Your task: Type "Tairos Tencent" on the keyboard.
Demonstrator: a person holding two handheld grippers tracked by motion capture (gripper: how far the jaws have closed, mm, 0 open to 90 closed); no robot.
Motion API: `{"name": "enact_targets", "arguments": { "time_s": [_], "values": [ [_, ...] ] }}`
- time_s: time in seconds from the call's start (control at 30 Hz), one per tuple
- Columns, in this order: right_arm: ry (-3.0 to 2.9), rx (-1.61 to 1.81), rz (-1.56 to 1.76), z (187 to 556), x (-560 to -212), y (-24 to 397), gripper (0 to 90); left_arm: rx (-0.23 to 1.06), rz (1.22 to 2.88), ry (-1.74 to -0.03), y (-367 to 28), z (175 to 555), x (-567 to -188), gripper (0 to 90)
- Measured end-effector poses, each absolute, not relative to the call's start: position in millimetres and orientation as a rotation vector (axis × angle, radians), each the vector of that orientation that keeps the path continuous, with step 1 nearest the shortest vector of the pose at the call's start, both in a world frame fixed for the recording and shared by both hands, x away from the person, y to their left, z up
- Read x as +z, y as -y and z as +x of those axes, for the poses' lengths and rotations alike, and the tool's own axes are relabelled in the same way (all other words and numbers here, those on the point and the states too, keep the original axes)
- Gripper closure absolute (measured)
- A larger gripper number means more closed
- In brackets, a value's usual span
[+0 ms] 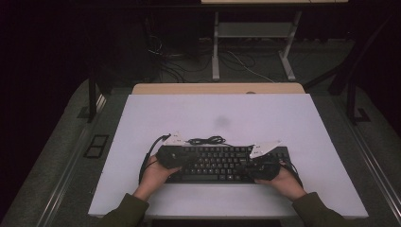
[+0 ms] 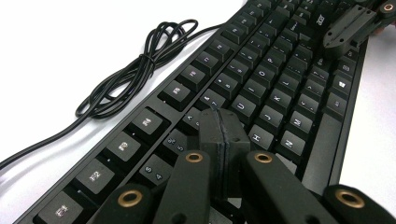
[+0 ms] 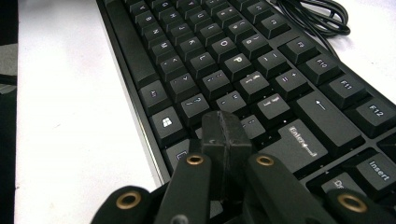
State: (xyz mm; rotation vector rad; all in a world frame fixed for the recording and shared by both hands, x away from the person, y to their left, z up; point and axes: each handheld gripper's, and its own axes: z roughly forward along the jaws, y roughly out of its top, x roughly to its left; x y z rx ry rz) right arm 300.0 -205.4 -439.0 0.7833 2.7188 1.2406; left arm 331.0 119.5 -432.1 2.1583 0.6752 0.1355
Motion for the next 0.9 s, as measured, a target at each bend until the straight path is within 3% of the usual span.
{"name": "enact_targets", "arguments": {
  "time_s": [0.9],
  "values": [
    [-2.719, 1.24, 0.783, 300.0, -439.0, 205.4, 89.3, 0.124, 2.179, -0.674, -116.3, 332.3, -436.5, 89.2]
  ]
}}
